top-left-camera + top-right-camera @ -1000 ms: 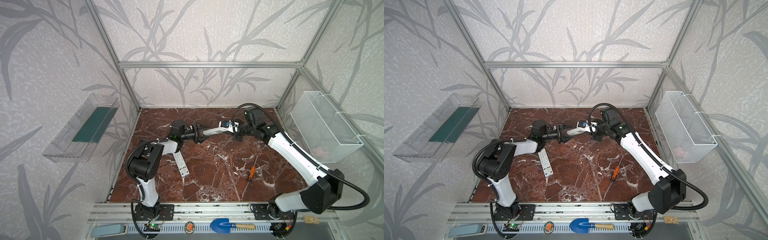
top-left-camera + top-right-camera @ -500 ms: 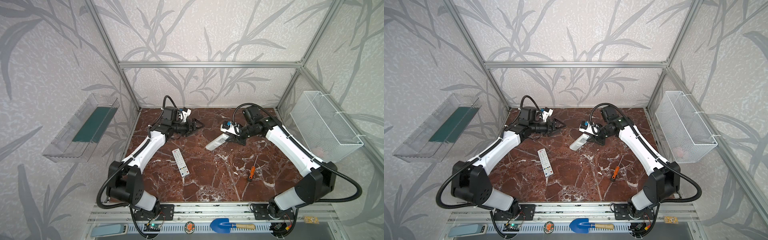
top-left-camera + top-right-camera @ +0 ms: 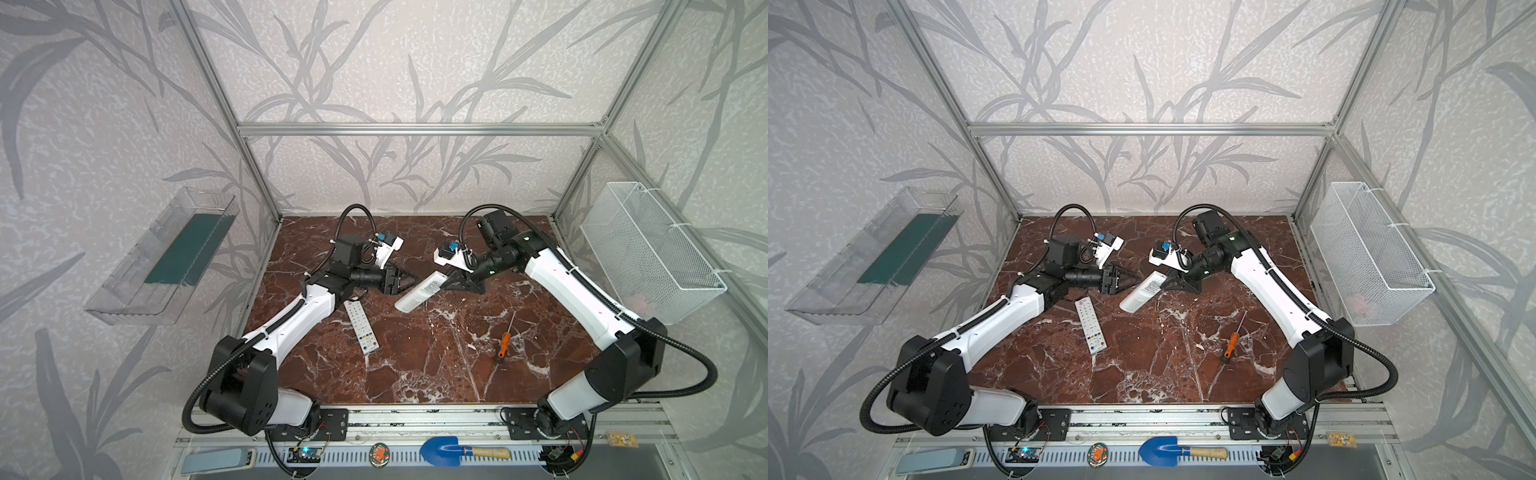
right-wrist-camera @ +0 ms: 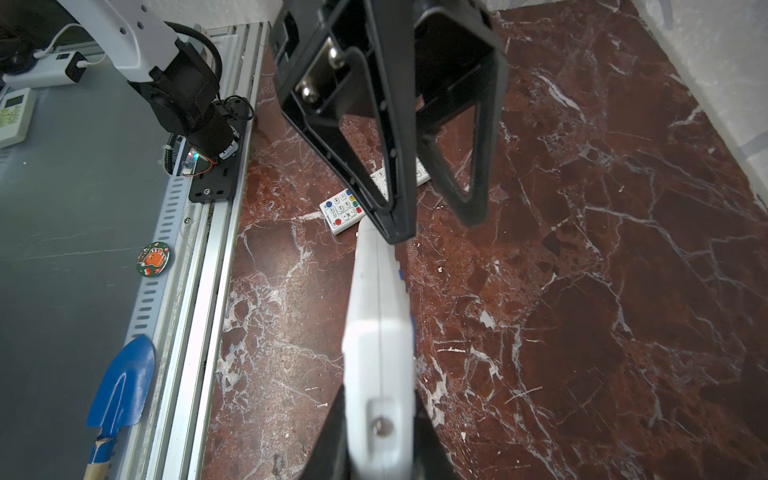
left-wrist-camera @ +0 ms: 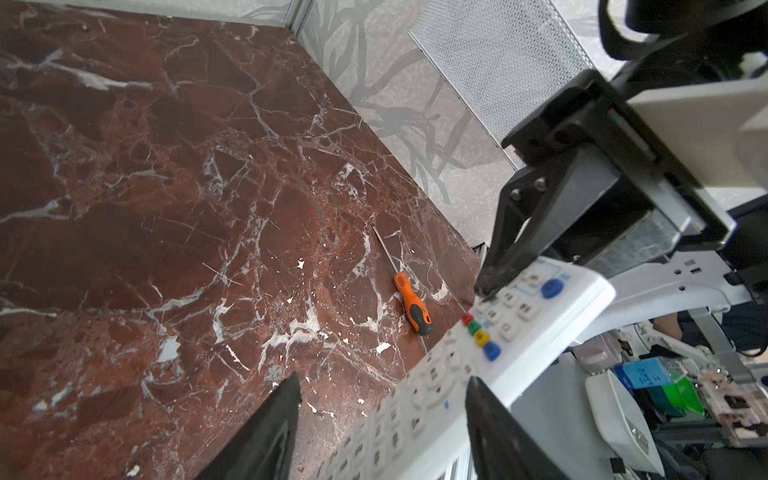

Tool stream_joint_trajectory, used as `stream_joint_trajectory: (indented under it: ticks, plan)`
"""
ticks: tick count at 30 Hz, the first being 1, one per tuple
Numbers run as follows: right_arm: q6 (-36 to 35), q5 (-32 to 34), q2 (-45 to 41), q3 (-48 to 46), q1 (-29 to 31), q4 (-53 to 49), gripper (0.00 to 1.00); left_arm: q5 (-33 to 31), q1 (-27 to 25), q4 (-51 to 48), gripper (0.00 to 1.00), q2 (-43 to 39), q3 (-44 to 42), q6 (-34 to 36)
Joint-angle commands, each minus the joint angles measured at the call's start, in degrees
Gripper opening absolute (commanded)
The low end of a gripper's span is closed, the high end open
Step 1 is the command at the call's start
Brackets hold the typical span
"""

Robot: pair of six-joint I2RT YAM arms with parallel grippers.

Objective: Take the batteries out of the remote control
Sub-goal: 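Grasp the remote's end with the left gripper beside the right gripper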

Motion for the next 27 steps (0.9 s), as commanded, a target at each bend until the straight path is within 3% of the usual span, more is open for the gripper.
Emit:
stream_joint_trajectory:
  ticks: [1, 17, 27]
  plan:
    - [0.02, -3.03, 1.14, 2.3, 1.04, -1.19, 0.06, 2.28, -1.94, 0.1, 0.62, 0.29, 4.71, 6.29]
    - [1.6, -3.64, 5.25, 5.24, 1.64, -0.69, 0.06, 6.11, -4.42, -11.11, 0.58, 1.27, 6.27, 17.28]
    - [1.04, -3.36, 5.61, 5.42, 3.36, -1.31, 0.08, 4.24, -5.45, -15.4, 0.39, 2.99, 9.36, 20.1]
